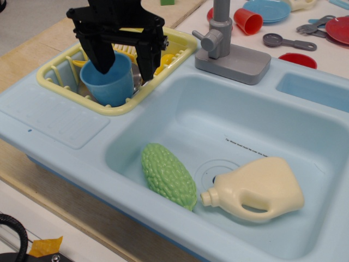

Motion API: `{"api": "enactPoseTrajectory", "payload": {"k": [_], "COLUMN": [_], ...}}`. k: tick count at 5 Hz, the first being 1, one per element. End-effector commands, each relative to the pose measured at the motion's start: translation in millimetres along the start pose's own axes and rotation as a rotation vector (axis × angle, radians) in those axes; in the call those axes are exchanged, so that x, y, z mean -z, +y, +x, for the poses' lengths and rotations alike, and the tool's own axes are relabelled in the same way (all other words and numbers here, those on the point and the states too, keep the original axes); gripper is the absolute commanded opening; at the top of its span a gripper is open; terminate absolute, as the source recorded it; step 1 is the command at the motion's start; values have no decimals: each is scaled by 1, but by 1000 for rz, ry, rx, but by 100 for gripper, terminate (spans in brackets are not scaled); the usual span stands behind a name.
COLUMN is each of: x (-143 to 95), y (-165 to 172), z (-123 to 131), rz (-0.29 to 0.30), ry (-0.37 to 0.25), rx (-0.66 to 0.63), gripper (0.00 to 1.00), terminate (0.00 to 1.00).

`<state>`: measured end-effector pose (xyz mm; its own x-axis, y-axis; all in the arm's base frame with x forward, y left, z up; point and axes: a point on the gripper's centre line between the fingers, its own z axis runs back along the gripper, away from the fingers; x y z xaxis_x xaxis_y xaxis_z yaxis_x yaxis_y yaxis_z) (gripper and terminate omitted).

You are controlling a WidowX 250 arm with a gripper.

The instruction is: Put cup from anywhere into sink

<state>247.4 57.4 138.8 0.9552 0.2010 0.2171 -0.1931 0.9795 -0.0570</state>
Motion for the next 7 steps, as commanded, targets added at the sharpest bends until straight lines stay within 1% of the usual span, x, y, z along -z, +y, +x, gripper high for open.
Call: {"api": "enactPoseTrajectory", "payload": {"k": [1, 2, 3, 4, 5, 6, 7], "x": [6, 10, 8, -4, -27, -40, -35], "y": [7, 7, 6, 1, -10, -25, -56], "z": [0, 1, 1, 4, 11, 16, 22], "rz": [-5, -12, -11, 25, 76, 79, 28], "ry": [-19, -13, -18, -35, -77, -104, -137], "rx": [-28, -33, -32, -6, 36, 59, 119], "gripper": [0, 0, 0, 0, 0, 0, 0], "terminate": [0, 0, 0, 0, 0, 0, 0]}}
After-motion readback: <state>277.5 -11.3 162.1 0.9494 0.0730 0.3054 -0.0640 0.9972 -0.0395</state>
